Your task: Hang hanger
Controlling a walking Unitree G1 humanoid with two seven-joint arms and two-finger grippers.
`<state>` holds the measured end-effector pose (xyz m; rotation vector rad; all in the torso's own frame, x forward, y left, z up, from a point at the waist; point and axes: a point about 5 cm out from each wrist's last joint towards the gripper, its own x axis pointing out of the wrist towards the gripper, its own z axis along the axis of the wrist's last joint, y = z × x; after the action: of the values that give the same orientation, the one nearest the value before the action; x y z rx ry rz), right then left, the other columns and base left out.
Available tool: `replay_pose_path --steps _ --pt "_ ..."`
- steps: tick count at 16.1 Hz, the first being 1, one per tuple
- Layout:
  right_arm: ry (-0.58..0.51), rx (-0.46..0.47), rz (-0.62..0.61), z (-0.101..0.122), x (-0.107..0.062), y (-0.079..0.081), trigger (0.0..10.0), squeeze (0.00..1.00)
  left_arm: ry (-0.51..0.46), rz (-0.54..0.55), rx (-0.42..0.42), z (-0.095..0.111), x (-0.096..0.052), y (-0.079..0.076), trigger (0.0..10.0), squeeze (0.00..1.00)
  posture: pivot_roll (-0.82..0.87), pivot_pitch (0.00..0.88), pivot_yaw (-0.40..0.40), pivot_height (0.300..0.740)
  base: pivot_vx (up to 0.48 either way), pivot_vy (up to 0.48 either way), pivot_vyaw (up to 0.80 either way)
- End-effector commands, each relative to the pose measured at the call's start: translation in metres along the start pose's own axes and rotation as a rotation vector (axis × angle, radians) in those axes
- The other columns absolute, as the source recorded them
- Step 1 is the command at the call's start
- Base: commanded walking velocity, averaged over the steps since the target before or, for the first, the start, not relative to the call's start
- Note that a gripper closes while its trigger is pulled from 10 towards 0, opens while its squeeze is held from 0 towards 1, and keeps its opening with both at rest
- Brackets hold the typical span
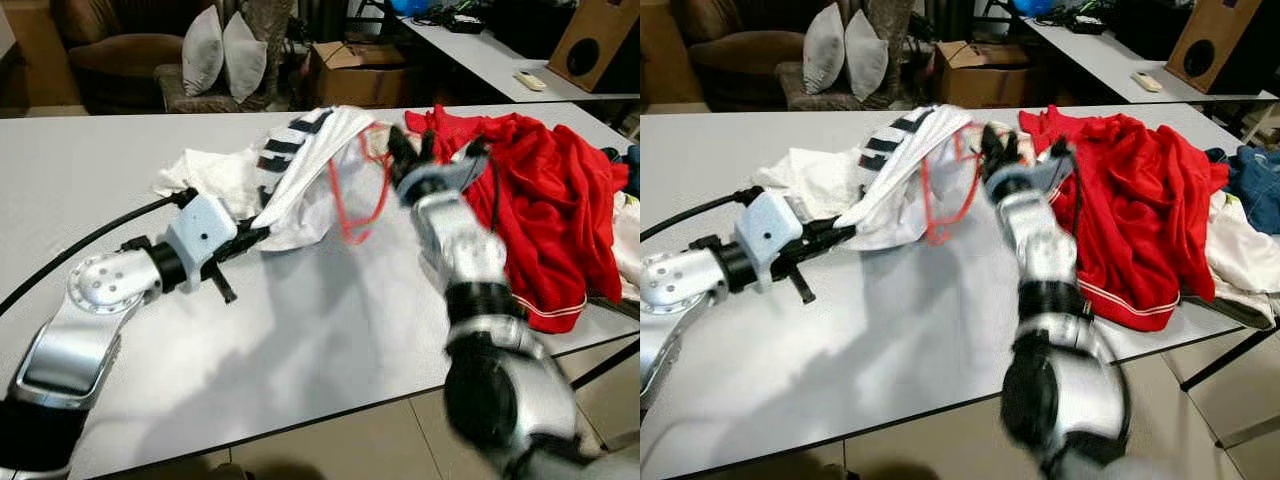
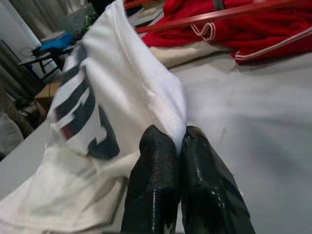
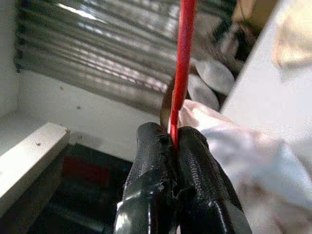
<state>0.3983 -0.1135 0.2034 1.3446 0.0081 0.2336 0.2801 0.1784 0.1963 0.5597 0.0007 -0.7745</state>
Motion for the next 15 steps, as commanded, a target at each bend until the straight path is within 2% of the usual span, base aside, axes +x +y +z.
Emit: replay_pose_path --steps 1,2,3,5,6,9,10,11,12,13,15 --pt "-0.143 -0.008 0.124 0.030 0.006 0.027 10.0 0.00 -0.039 0.040 0.005 0.010 -0.005 0.008 0.0 0.00 0.03 0.000 -0.096 0.740 0.000 0.000 0.00" --pt "-0.165 0.014 0.180 0.034 0.009 0.039 10.0 0.00 -0.061 0.075 -0.001 0.015 -0.005 0.014 0.0 0.00 0.03 0.000 -0.099 0.740 0.000 0.000 0.00" --pt "-0.172 0.031 0.197 0.036 0.010 0.043 10.0 0.00 -0.070 0.087 -0.001 0.017 -0.006 0.016 0.0 0.00 0.03 0.000 -0.099 0.740 0.000 0.000 0.00" --pt "-0.037 -0.151 -0.038 0.010 0.011 0.007 10.0 0.00 -0.068 0.061 -0.011 0.017 -0.003 0.009 0.0 0.00 0.04 0.000 -0.105 0.740 0.000 0.000 0.00" --pt "-0.006 -0.121 -0.031 -0.001 0.008 0.000 10.0 0.00 -0.067 0.053 -0.012 0.016 -0.002 0.005 0.0 0.00 0.04 0.000 -0.108 0.740 0.000 0.000 0.00" --pt "0.099 -0.183 -0.054 -0.024 0.006 -0.008 10.0 0.00 -0.088 0.060 -0.023 0.020 0.001 0.003 0.0 0.00 0.03 0.000 -0.109 0.740 0.000 0.000 0.00" --pt "0.087 -0.119 -0.065 -0.027 0.006 -0.010 10.0 0.00 -0.103 0.062 -0.027 0.023 0.003 0.003 0.0 0.00 0.03 0.000 -0.113 0.740 0.000 0.000 0.00" --pt "0.008 0.037 -0.077 -0.018 0.006 -0.011 10.0 0.00 -0.119 0.046 -0.040 0.025 0.005 0.000 0.0 0.00 0.04 0.000 -0.116 0.740 0.000 0.000 0.00" --pt "-0.026 0.111 -0.083 -0.013 0.006 -0.012 10.0 0.00 -0.123 0.034 -0.045 0.026 0.006 -0.002 0.0 0.00 0.04 0.000 -0.116 0.740 0.000 0.000 0.00" --pt "-0.079 0.223 -0.092 -0.005 0.006 -0.014 10.0 0.00 -0.135 0.004 -0.053 0.026 0.008 -0.007 0.0 0.00 0.04 0.000 -0.119 0.740 0.000 0.000 0.00" --pt "-0.096 0.254 -0.088 -0.002 0.008 -0.013 10.0 0.00 -0.162 -0.014 -0.054 0.030 0.010 -0.011 0.0 0.00 0.04 0.000 -0.122 0.740 0.000 0.000 0.00"
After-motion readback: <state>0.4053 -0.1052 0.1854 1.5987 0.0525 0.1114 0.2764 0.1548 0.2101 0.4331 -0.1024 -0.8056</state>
